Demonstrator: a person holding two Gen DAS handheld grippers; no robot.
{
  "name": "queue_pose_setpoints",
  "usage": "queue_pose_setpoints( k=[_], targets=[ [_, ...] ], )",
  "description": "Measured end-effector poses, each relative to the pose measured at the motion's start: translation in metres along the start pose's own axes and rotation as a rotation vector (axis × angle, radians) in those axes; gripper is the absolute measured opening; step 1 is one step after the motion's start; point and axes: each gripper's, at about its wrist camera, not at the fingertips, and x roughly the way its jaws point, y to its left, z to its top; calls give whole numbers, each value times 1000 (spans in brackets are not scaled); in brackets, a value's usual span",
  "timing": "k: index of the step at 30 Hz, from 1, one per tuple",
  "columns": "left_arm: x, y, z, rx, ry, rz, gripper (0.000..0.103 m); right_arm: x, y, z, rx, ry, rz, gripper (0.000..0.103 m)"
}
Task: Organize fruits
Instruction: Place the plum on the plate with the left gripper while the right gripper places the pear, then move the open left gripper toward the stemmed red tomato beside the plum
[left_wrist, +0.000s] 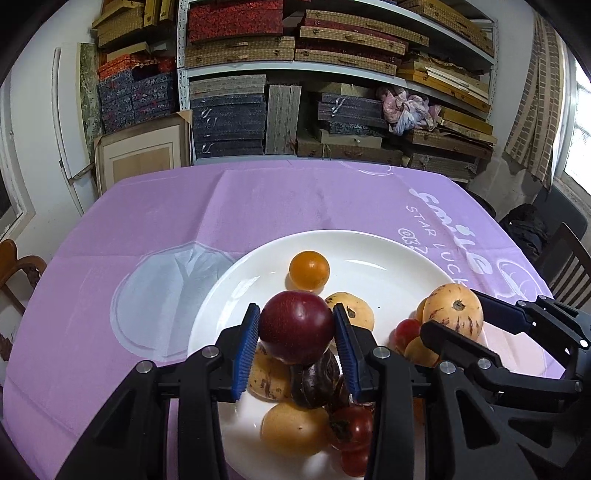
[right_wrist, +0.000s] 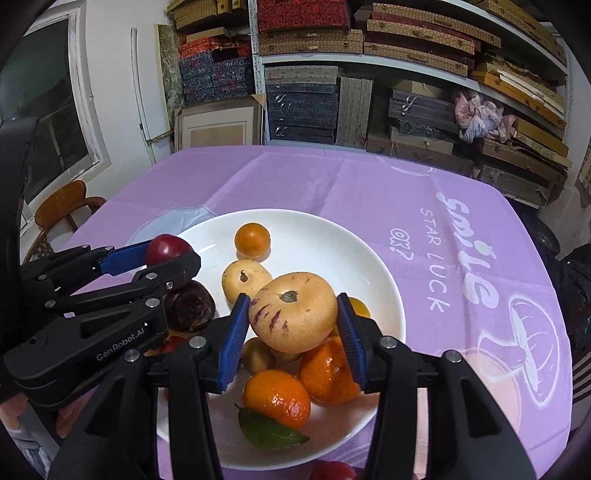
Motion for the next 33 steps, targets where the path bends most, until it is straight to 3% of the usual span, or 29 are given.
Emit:
queue_pose_setpoints(
  k=[4,8,10,16,18,22,26,33],
  targets=[
    [12,2,3,-11,22,19,42,14,-2,-1,-9,14,-14,47],
    [11,8,3,-29,2,29,72,10,-5,-1,-18,-11,-36,56],
    [2,12,4,-46,-19,28,77,1,-9,1,-5,-28,-31,57],
    [-47,21,7,-62,-79,49,84,-66,-14,0,15,-137,-30,59],
    [-70,22,1,-68,-106,56,90,-96,-17,-6,30,-180,-34,71],
    [-108,14,-18,-71,-129,40,93,-149,-23,-33,39,-257,-70,80],
    [-130,-15,-51,-35,-114,-22,94,-183,-40,-73,96,-314,-108,90],
    [-116,-88,-110,69,-64,-91,95,-187,-90,-138,258,-358,-106,95]
  ],
)
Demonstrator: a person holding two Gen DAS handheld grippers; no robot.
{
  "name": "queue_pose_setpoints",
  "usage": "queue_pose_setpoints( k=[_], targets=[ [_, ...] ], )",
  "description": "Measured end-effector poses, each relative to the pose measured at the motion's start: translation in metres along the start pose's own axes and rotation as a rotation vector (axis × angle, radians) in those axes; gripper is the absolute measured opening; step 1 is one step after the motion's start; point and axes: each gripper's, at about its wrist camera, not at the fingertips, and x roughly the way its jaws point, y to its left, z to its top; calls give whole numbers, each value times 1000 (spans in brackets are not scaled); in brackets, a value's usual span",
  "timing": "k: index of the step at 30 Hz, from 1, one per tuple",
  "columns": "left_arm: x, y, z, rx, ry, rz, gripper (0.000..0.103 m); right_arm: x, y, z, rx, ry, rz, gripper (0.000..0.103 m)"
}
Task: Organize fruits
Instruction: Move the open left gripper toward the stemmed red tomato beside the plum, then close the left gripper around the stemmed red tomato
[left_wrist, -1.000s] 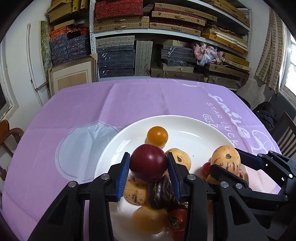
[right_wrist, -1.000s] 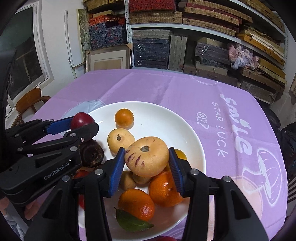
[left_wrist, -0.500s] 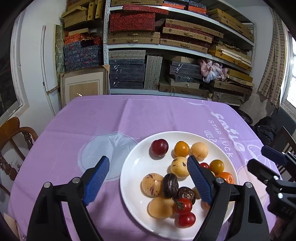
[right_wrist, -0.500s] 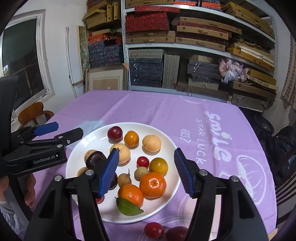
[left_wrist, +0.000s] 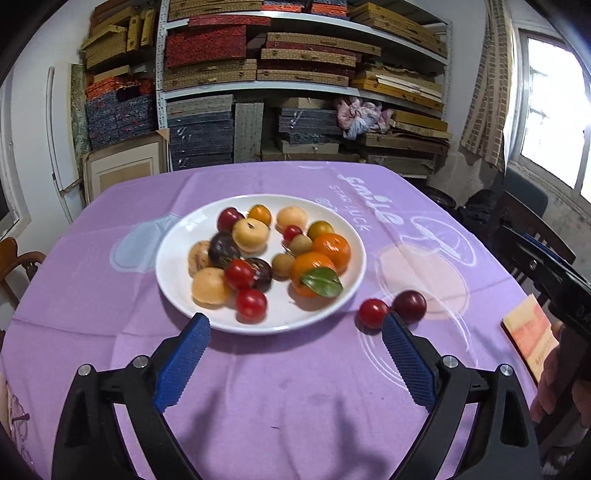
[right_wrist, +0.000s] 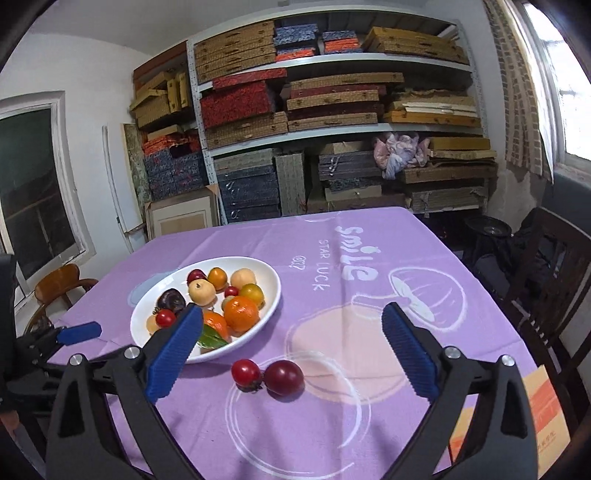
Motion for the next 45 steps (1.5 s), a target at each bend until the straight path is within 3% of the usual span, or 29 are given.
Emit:
queue_pose_setpoints(
  k=[3,8,13,17,26,39,45],
  targets=[
    [17,-22,-12,27,24,-4,95,5,-26,-5,72,14,-10,95],
    [40,-44,-16,56,35,16,95,-8,-57,4,201,-36,10,96],
    [62,-41,-10,-10,83,55,95,-9,-68,3,258,-28,12,99],
    [78,-34,-8,-84,110,66,95,-8,-67,2,261,-16,17,99],
    [98,-45,-5,-104,147,68,95,-5,-58,3,263,-2,34,99],
    [118,-45,-1,-180,220,186,95,-2,-47,1,241,25,58,99],
    [106,-24,-8,-222,202,201,96,-1,-47,0,245,26,58,99]
  ],
)
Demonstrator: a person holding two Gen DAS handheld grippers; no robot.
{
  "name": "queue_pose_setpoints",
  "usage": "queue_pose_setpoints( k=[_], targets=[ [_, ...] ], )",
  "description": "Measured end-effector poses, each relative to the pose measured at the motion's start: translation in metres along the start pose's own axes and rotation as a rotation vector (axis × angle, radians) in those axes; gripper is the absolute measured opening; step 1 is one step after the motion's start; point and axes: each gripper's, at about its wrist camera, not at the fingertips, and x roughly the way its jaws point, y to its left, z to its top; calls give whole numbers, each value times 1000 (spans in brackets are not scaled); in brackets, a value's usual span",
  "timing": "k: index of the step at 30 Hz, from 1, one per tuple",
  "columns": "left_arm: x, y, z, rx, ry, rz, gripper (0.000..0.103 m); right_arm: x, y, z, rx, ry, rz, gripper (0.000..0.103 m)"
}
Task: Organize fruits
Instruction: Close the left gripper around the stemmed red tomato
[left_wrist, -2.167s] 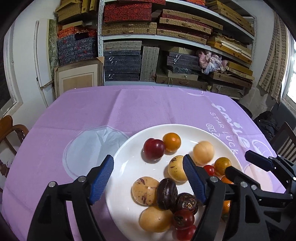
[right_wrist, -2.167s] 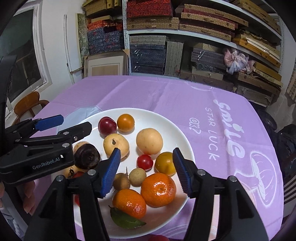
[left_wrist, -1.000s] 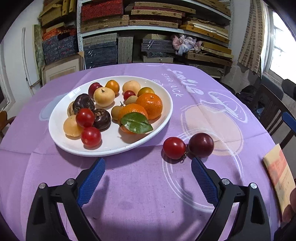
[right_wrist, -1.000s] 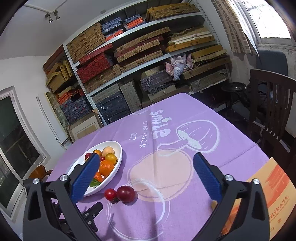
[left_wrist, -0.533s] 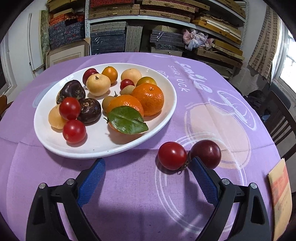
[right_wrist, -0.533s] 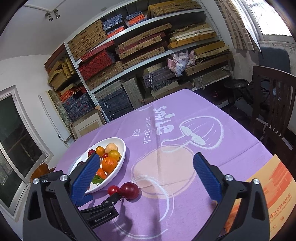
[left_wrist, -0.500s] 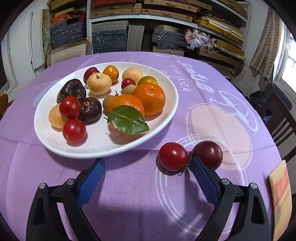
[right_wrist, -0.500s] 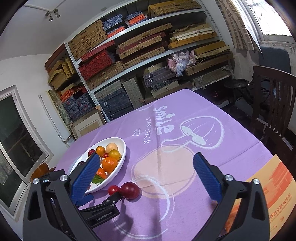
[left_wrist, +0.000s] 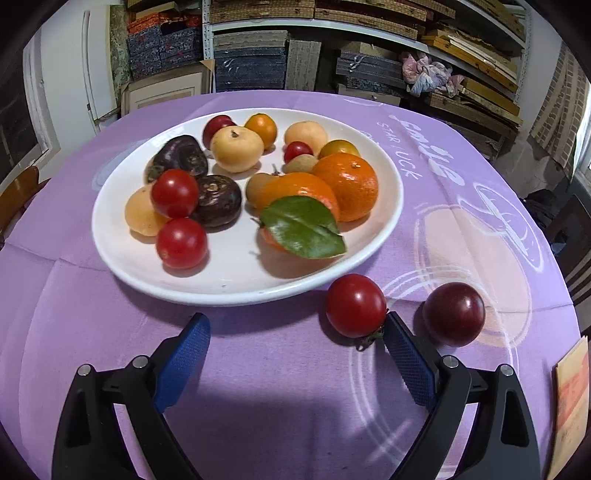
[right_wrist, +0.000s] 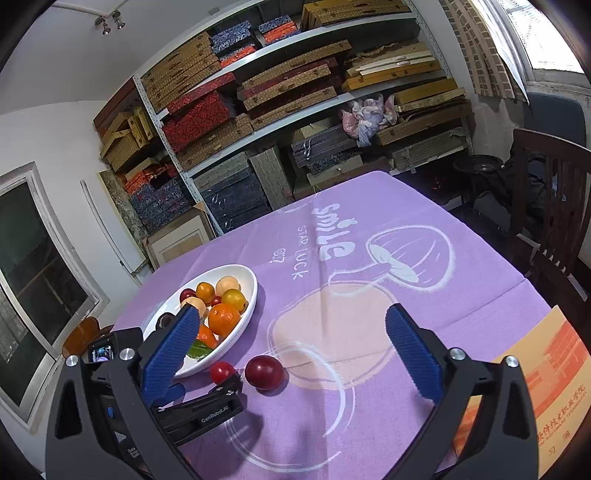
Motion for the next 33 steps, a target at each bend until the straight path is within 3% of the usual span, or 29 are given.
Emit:
queue_pose_setpoints(
  k=[7,13,18,23,26,31,32,33],
  targets=[
    [-9,14,-5,-49,-23,-51,96,0,1,-1,-13,2,3,99],
    [-8,-6,-2,-36,-25,-89,94,1,2,-2,-15,2,3,99],
    [-7,-23,-1,12,-22,-118,65,1,1,-2,-5,-1,6,99],
    [-4,-24,0,10,-28,-122,61,-1,1,-1,-3,-7,14,99],
    [-3,-24,2,12,-28,-125,45,-2,2,-1,-6,-5,15,99],
    [-3,-23,2,22,-27,-124,45,-4,2,-1,-5,-6,19,99],
    [-3,-23,1,22,-27,-123,42,-4,3,-1,-4,-6,19,99],
    [-3,-23,1,21,-26,-128,31,-4,2,-1,-5,-5,18,99]
  ],
)
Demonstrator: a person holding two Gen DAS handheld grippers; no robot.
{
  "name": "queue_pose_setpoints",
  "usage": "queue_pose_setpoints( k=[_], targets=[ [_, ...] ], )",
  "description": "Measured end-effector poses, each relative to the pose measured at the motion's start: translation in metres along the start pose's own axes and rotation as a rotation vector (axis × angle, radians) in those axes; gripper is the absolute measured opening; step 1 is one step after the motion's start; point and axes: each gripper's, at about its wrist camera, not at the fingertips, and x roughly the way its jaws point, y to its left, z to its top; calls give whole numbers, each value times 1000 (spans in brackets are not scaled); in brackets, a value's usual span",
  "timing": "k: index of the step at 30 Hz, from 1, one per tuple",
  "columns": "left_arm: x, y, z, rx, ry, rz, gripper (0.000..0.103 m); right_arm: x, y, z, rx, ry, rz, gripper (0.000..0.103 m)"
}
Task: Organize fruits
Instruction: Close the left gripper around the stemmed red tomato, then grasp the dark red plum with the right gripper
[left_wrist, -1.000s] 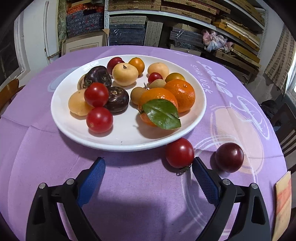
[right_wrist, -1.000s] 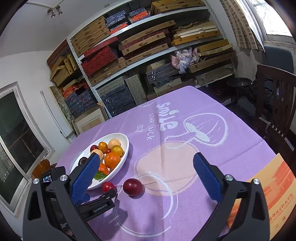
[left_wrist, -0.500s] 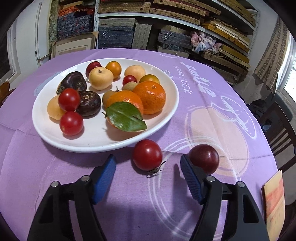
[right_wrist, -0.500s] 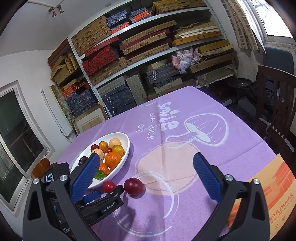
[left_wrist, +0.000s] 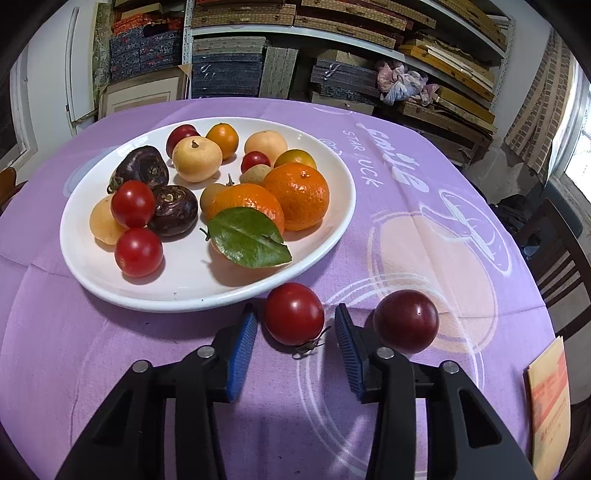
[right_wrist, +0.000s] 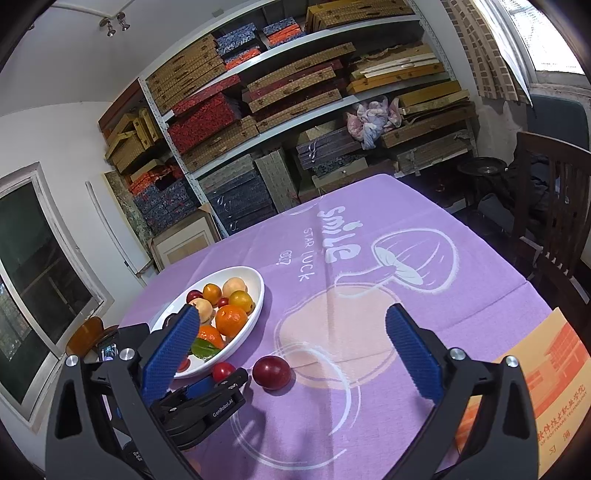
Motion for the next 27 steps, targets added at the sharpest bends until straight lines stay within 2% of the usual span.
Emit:
queue_pose_setpoints(
  k=[12,18,23,27],
  targets=[
    [-5,5,-4,11,2,-50,31,0,0,-1,-6,7,-6,99],
    [-27,14,-17,69,2,-85,31,16,1,-8,-54,68,-38,99],
    [-58,54,-31,111,-27,-39,31,38,17,-25,-162,158,-76,99],
    [-72,103,-38,87,-17,13,31,49,38,-44,-278,196,-93,99]
  ],
)
